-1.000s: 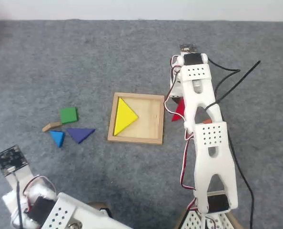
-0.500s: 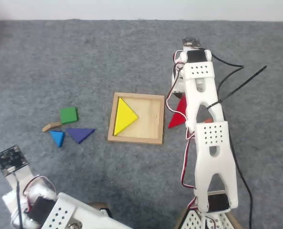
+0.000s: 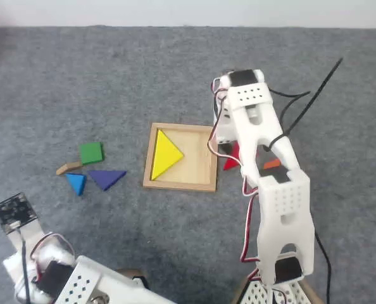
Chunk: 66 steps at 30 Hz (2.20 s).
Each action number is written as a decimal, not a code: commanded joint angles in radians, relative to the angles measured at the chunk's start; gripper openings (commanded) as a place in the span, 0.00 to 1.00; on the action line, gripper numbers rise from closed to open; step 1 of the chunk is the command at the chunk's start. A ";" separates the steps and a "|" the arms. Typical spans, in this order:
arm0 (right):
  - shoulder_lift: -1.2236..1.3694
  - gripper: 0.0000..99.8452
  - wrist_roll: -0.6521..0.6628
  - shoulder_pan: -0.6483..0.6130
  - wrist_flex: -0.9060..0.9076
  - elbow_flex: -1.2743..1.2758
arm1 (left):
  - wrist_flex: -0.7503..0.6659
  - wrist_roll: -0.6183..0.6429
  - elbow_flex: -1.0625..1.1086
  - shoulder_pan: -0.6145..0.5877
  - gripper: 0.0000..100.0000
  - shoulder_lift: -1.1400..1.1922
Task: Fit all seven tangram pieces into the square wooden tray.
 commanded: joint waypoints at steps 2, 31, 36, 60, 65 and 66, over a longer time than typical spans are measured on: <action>-0.111 0.32 -0.044 -0.019 -0.091 0.057 | 0.005 -0.009 -0.008 -0.008 0.10 -0.015; 0.142 0.31 -0.342 0.047 -0.254 0.068 | 0.005 -0.009 -0.008 -0.008 0.10 -0.015; 0.142 0.22 -0.330 0.048 -0.274 0.066 | 0.005 -0.009 -0.008 -0.008 0.10 -0.015; 0.176 0.34 -0.003 0.131 -0.266 -0.107 | 0.006 -0.009 -0.008 -0.008 0.10 -0.015; 0.185 0.38 0.186 0.134 -0.246 -0.107 | 0.006 -0.009 -0.008 -0.008 0.10 -0.015; 0.185 0.38 0.207 0.134 -0.246 -0.107 | 0.006 -0.009 -0.008 -0.008 0.10 -0.015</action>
